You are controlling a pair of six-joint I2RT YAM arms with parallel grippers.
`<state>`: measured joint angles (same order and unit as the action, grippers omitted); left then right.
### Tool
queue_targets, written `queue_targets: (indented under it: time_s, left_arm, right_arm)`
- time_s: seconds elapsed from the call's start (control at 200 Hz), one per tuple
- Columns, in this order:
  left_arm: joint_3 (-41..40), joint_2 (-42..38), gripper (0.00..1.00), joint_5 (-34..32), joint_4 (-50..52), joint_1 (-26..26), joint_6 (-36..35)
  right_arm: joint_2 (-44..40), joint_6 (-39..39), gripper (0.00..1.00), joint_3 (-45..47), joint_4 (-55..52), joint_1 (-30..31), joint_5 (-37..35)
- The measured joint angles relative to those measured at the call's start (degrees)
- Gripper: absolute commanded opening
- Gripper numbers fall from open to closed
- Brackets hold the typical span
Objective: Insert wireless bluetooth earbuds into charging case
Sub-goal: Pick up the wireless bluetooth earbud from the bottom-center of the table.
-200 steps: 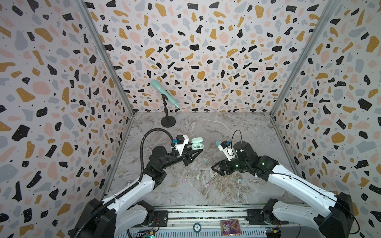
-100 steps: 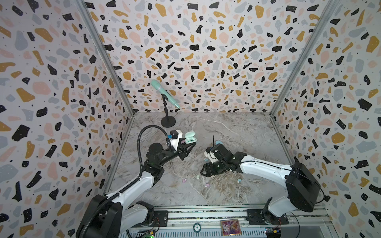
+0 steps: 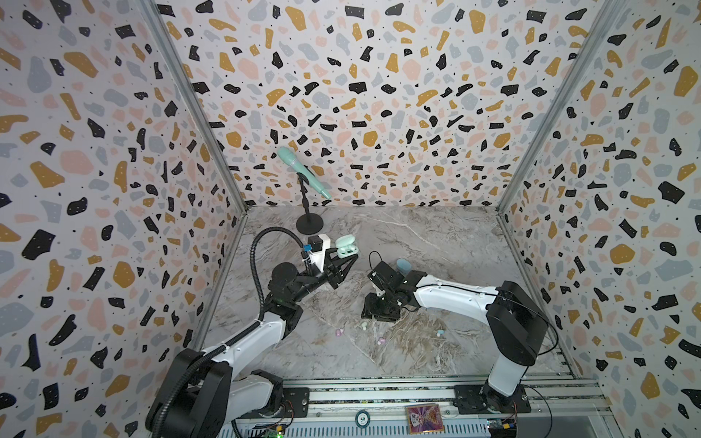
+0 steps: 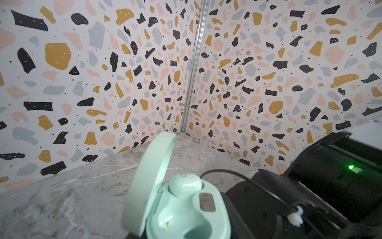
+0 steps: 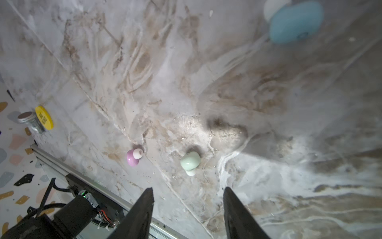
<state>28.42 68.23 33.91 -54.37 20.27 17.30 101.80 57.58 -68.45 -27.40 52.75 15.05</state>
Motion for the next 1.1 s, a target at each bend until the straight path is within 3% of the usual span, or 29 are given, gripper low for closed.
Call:
queue_targets:
  time_s: [0.531, 1.096]
  left_arm:
    - [0.0, -0.57, 0.33, -0.13, -1.44, -2.14, 0.55]
    - [-0.17, -1.79, 0.33, 1.2, -2.64, -3.63, 1.84]
  right_arm:
    - [4.59, 14.43, 0.45, -3.37, -1.25, 4.66, -6.6]
    - [8.15, 18.23, 0.37, -5.14, -1.7, 5.29, -8.87]
